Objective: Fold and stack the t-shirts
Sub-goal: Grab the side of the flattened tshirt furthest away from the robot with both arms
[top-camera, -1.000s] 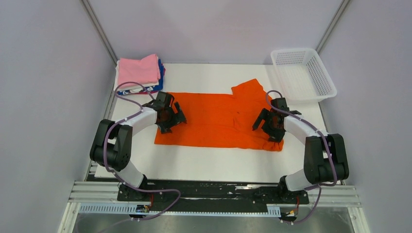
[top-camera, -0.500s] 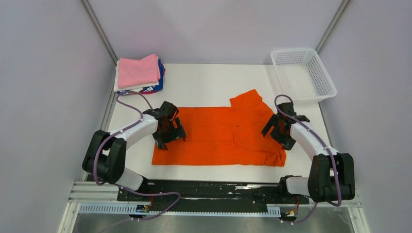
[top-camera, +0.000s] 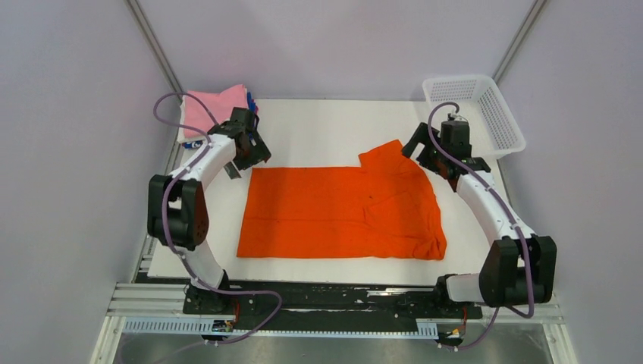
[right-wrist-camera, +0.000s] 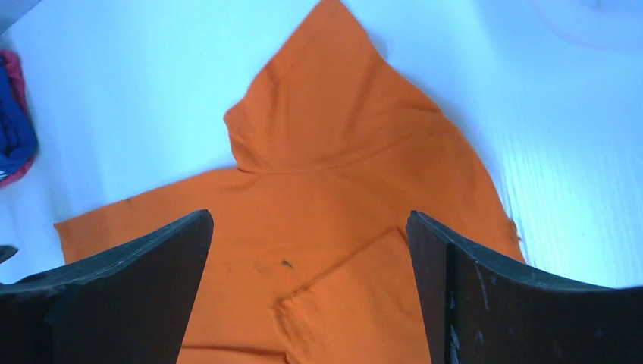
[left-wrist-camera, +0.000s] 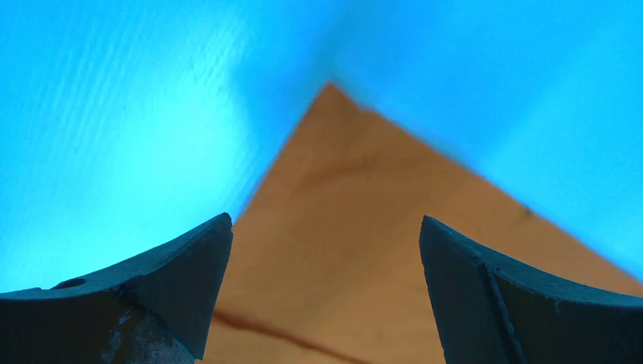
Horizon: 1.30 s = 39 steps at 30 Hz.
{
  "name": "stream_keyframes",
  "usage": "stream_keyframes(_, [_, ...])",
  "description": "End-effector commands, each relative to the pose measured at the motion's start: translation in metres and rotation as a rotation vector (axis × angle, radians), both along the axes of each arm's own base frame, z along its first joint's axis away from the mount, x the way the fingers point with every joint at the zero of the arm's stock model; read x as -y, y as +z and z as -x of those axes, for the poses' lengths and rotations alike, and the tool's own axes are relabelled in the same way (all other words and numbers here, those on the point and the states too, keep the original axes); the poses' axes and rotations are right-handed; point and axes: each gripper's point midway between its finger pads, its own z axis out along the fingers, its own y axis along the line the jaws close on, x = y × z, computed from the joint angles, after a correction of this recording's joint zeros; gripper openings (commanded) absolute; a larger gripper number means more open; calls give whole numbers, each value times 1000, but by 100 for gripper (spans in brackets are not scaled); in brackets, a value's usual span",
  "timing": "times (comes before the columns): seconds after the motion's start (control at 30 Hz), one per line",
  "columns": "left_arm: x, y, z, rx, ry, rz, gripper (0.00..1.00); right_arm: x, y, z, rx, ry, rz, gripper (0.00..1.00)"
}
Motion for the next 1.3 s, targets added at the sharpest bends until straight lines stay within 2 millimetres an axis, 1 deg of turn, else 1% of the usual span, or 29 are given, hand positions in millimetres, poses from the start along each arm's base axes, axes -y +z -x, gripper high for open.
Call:
stream_keyframes(0.0, [-24,-7,-48,21,31,-111,99,-11,34,-42,132,78,26,100])
stream_keyframes(0.03, [-27,-12,-59,15,38,-120,99,-10,33,-46,128,79,34,100])
stream_keyframes(0.07, [-28,-23,-63,-5,38,-127,96,-10,31,-48,122,79,39,100])
stream_keyframes(0.1, [-31,-22,-71,4,46,-132,94,-10,29,-51,117,78,42,100])
stream_keyframes(0.13, [-33,-31,-73,-14,48,-139,92,-10,27,-52,112,79,44,100])
stream_keyframes(0.17, [-36,-32,-78,-12,54,-147,92,-10,24,-54,105,78,45,100])
stream_keyframes(0.2, [-37,-39,-81,-26,54,-151,90,-10,21,-55,96,80,47,100])
stream_keyframes(0.23, [-36,-42,-82,-34,48,-146,87,-10,18,-55,90,81,52,100])
stream_keyframes(0.27, [-33,-50,-82,-52,37,-132,82,-8,15,-56,80,77,56,100])
stream_keyframes(0.37, [-28,-62,-75,-93,30,-106,79,-5,10,-56,66,64,71,100])
stream_keyframes(0.47, [-26,-74,-59,-138,37,-88,74,-2,7,-56,60,52,83,100])
stream_keyframes(0.53, [-24,-81,-49,-162,35,-76,74,-1,5,-57,54,51,87,100])
stream_keyframes(0.67, [-23,-96,-38,-203,35,-75,65,-1,-1,-57,36,54,92,100])
stream_keyframes(0.7, [-22,-97,-38,-211,34,-71,61,-1,-2,-57,32,57,93,100])
stream_keyframes(0.73, [-20,-98,-37,-221,31,-66,59,-1,-3,-57,29,57,94,100])
stream_keyframes(0.77, [-19,-98,-36,-222,31,-67,53,-1,-4,-58,27,58,94,100])
stream_keyframes(0.83, [-19,-98,-35,-223,35,-71,45,-2,-5,-58,22,56,92,100])
stream_keyframes(0.87, [-18,-97,-35,-224,37,-71,43,-2,-6,-59,21,58,92,100])
stream_keyframes(0.93, [-18,-94,-32,-232,37,-72,36,-4,-7,-62,19,62,92,100])
stream_keyframes(0.97, [-18,-93,-31,-232,36,-72,29,-5,-8,-64,15,65,94,100])
stream_keyframes(1.0, [-18,-92,-30,-237,33,-75,26,-3,-10,-66,12,52,112,100])
stream_keyframes(1.03, [-17,-90,-30,-235,29,-76,17,-4,-11,-69,11,53,123,100])
stream_keyframes(1.07, [-17,-90,-29,-238,24,-79,11,-5,-13,-73,5,55,134,100])
stream_keyframes(1.1, [-16,-88,-30,-234,19,-77,2,-7,-14,-77,0,56,142,100])
stream_keyframes(1.17, [-16,-83,-31,-229,4,-83,0,-8,-20,-87,-18,50,159,100])
stream_keyframes(1.27, [-17,-74,-34,-207,-15,-107,0,-11,-32,-109,-48,42,195,98])
